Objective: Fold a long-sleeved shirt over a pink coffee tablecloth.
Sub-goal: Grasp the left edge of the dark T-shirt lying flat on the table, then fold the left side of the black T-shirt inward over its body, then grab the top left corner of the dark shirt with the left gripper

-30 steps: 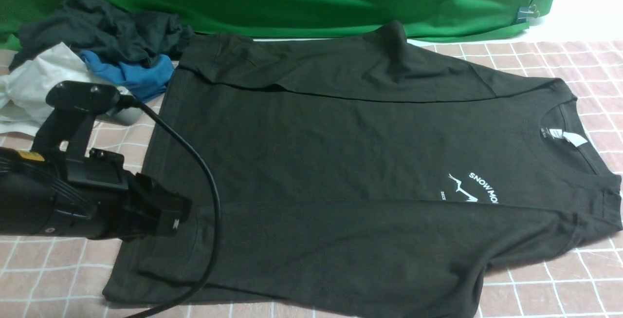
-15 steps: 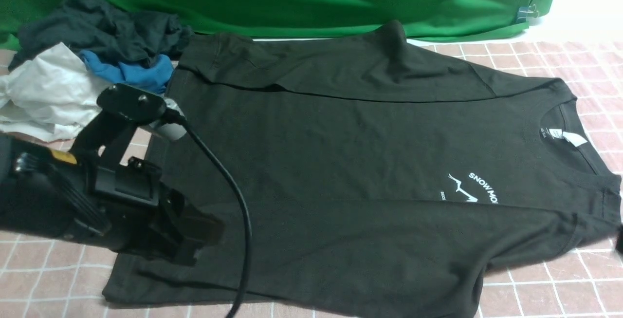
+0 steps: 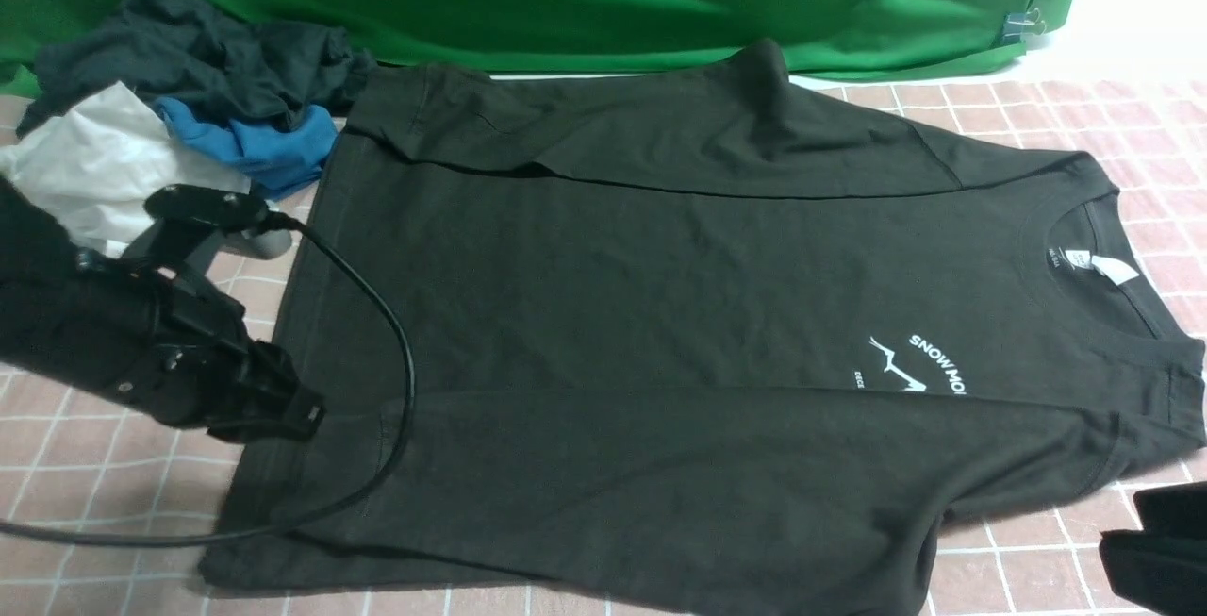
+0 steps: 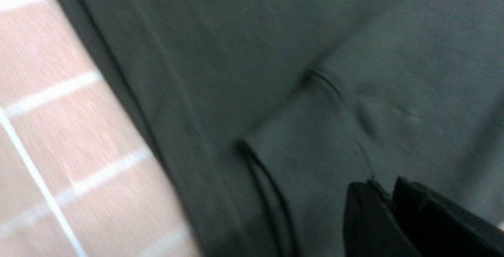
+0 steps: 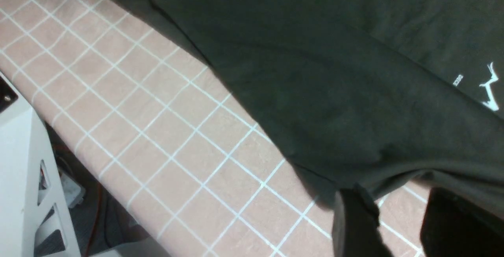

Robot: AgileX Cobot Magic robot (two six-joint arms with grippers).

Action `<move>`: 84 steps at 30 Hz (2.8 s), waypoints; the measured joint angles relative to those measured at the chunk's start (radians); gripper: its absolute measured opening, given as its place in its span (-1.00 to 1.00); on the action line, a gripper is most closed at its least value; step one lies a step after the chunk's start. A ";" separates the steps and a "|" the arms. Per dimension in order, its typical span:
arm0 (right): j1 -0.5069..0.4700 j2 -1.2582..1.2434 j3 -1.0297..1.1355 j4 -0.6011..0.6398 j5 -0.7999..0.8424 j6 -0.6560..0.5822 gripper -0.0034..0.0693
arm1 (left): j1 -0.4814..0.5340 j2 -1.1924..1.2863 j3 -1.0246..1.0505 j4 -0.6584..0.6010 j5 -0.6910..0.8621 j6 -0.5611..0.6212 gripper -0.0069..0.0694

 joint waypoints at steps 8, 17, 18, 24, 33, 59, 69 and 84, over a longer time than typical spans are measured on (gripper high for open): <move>0.000 0.000 0.000 -0.001 -0.006 -0.006 -0.25 | 0.000 0.142 -0.021 0.026 -0.142 0.075 0.19; 0.000 0.001 0.000 -0.001 -0.005 -0.005 -0.25 | -0.001 0.217 -0.022 -0.057 -0.154 0.247 0.05; 0.000 0.001 0.000 -0.001 -0.005 -0.005 -0.25 | -0.001 0.218 -0.022 -0.059 -0.154 0.248 0.04; 0.001 0.001 0.000 -0.001 -0.005 -0.004 -0.25 | -0.001 0.227 -0.026 -0.066 -0.148 0.254 -0.24; 0.001 0.001 0.000 -0.001 -0.004 -0.004 -0.25 | -0.001 0.216 -0.026 -0.068 -0.126 0.246 -0.72; 0.002 0.001 0.000 -0.007 -0.079 -0.006 -0.27 | -0.001 0.156 -0.287 0.034 -0.160 0.055 -0.73; 0.002 0.001 0.000 -0.007 -0.111 -0.004 -0.25 | -0.001 0.290 -0.289 0.049 -0.330 0.029 -0.24; 0.002 0.001 -0.068 -0.058 -0.130 0.031 -0.34 | -0.046 0.161 -0.293 0.011 -0.225 -0.101 0.16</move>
